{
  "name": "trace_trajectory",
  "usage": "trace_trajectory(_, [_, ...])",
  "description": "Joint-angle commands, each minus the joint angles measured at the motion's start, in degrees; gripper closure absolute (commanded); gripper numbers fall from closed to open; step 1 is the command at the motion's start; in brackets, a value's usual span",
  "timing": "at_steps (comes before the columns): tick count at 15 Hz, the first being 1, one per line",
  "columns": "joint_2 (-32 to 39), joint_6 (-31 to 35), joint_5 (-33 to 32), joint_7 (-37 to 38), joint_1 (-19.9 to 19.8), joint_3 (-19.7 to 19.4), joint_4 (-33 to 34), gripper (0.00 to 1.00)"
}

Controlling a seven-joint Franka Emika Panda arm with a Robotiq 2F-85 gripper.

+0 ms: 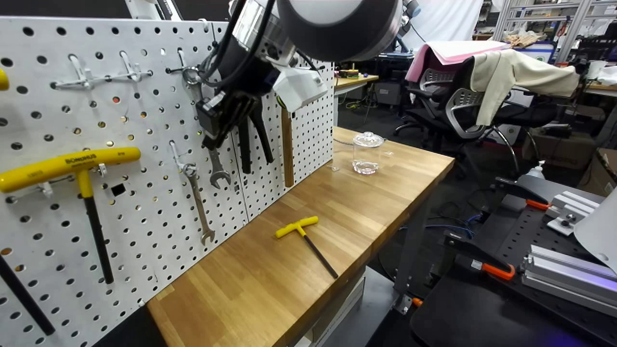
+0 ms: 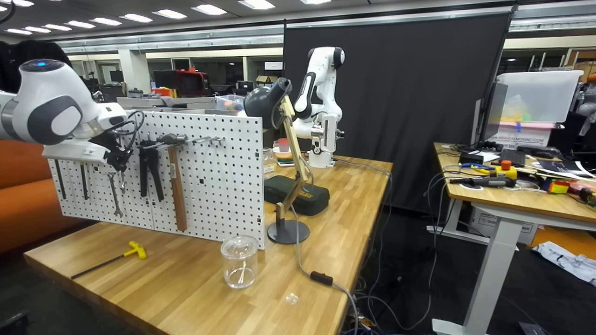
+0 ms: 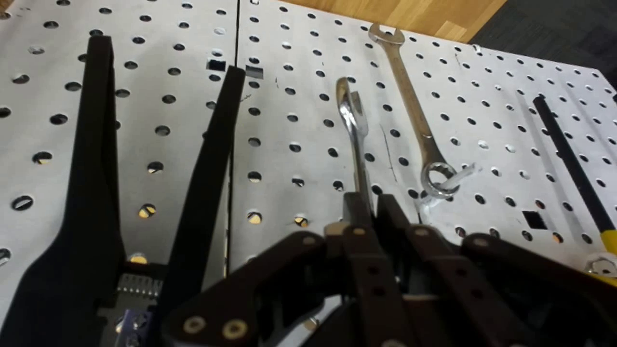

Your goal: Remove the wrench from the peg board

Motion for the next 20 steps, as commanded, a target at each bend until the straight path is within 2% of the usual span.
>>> trace_trajectory(1, [-4.4, -1.1, -2.2, -0.4, -3.6, 2.4, -3.8, 0.97])
trace_trajectory(3, [-5.5, -1.1, -2.6, -0.5, -4.6, 3.6, -5.2, 0.97])
trace_trajectory(4, [-6.0, -1.3, -5.7, 2.0, -6.3, 5.3, -5.7, 0.97])
trace_trajectory(5, [-5.9, -1.4, -4.0, -0.3, -9.5, 10.1, -5.7, 0.97])
trace_trajectory(8, [-5.2, -1.2, -5.0, -0.4, -16.2, 19.2, -6.0, 0.97])
trace_trajectory(12, [-3.7, -1.3, -5.9, -1.7, -24.9, 29.0, -6.2, 0.97])
trace_trajectory(14, [-3.1, -1.4, -6.3, -2.6, -28.9, 32.5, -6.5, 0.97])
trace_trajectory(20, [-3.9, -2.8, -6.4, -5.2, -38.2, 38.0, -8.0, 0.97])
